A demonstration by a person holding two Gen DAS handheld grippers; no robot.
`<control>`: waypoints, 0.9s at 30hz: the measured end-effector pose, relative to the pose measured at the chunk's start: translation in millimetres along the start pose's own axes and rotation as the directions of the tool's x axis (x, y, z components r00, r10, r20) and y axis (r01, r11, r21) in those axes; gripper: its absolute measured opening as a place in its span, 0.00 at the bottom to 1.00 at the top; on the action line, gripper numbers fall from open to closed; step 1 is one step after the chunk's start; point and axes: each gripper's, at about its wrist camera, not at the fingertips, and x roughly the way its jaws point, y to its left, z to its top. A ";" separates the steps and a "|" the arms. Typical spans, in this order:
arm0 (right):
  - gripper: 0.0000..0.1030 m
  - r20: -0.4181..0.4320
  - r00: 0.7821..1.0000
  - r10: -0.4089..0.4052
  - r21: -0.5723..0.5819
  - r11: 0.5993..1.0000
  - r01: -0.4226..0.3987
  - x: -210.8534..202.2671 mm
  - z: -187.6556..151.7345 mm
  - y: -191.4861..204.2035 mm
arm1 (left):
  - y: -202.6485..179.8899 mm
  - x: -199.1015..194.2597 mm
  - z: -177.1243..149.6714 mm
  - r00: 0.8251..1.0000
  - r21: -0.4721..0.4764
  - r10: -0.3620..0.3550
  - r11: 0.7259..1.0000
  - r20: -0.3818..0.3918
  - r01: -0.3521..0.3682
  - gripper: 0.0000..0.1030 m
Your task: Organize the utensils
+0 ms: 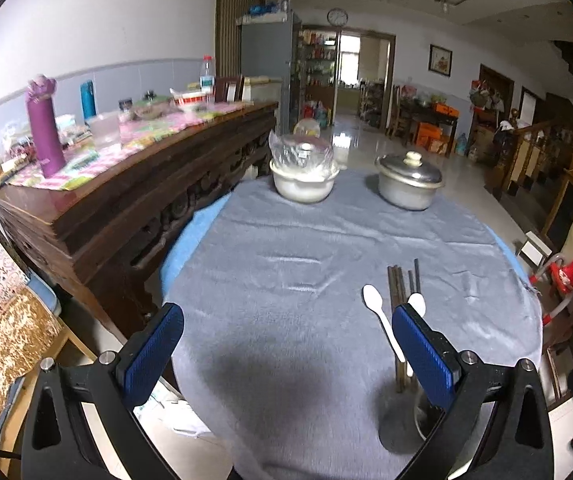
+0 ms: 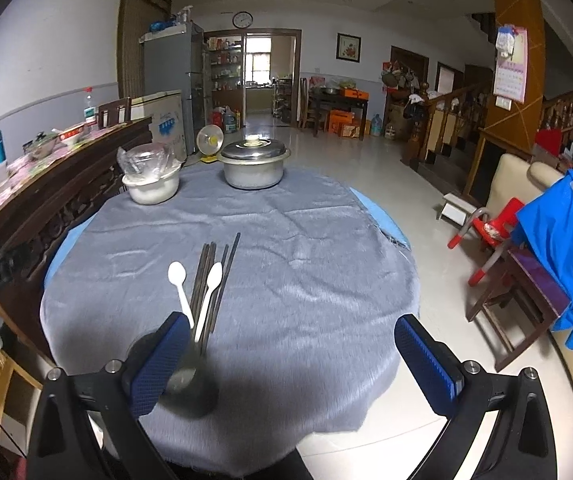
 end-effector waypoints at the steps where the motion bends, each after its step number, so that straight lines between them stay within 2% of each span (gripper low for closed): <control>1: 1.00 -0.009 1.000 0.014 0.008 1.000 -0.014 9.0 5.5 -2.5 | 0.2 9.1 3.0 1.000 0.007 0.009 1.000 -0.020 -0.009 1.00; 4: 1.00 -0.049 0.995 0.084 0.033 0.996 -0.083 46.3 25.9 -10.0 | -0.9 47.4 12.8 0.996 -0.007 -0.008 1.000 -0.088 0.007 1.00; 8: 1.00 -0.122 0.966 0.227 0.086 0.972 -0.217 104.8 46.4 -13.8 | -6.5 106.0 22.1 0.981 -0.058 -0.040 0.998 -0.189 0.030 1.00; 10: 1.00 -0.174 0.935 0.308 0.130 0.949 -0.288 142.1 54.4 -12.9 | -13.2 132.4 23.5 0.972 -0.060 -0.044 0.998 -0.233 0.031 1.00; 12: 0.93 -0.228 0.893 0.387 0.174 0.919 -0.354 176.5 58.4 -7.2 | -20.2 157.2 23.5 0.955 -0.077 -0.089 0.995 -0.283 0.070 1.00; 14: 0.79 -0.270 0.851 0.450 0.208 0.891 -0.405 209.2 60.7 2.7 | -27.2 175.8 21.8 0.944 -0.081 -0.102 0.993 -0.313 0.081 1.00; 16: 0.69 -0.324 0.818 0.475 0.236 0.878 -0.416 243.5 60.2 14.7 | -36.3 199.9 18.4 0.925 -0.085 -0.120 0.992 -0.360 0.096 0.99; 20: 0.56 -0.392 0.749 0.534 0.287 0.845 -0.452 294.0 52.6 37.1 | -48.7 233.5 11.4 0.888 -0.107 -0.158 0.987 -0.432 0.124 0.85; 24: 0.49 -0.454 0.728 0.514 0.286 0.858 -0.427 326.1 40.9 52.1 | -50.7 257.4 7.7 0.855 -0.153 -0.200 0.978 -0.479 0.143 0.82; 27: 0.46 -0.473 0.720 0.509 0.291 0.861 -0.417 335.9 35.8 57.3 | -54.7 262.4 7.1 0.850 -0.151 -0.214 0.975 -0.481 0.160 0.78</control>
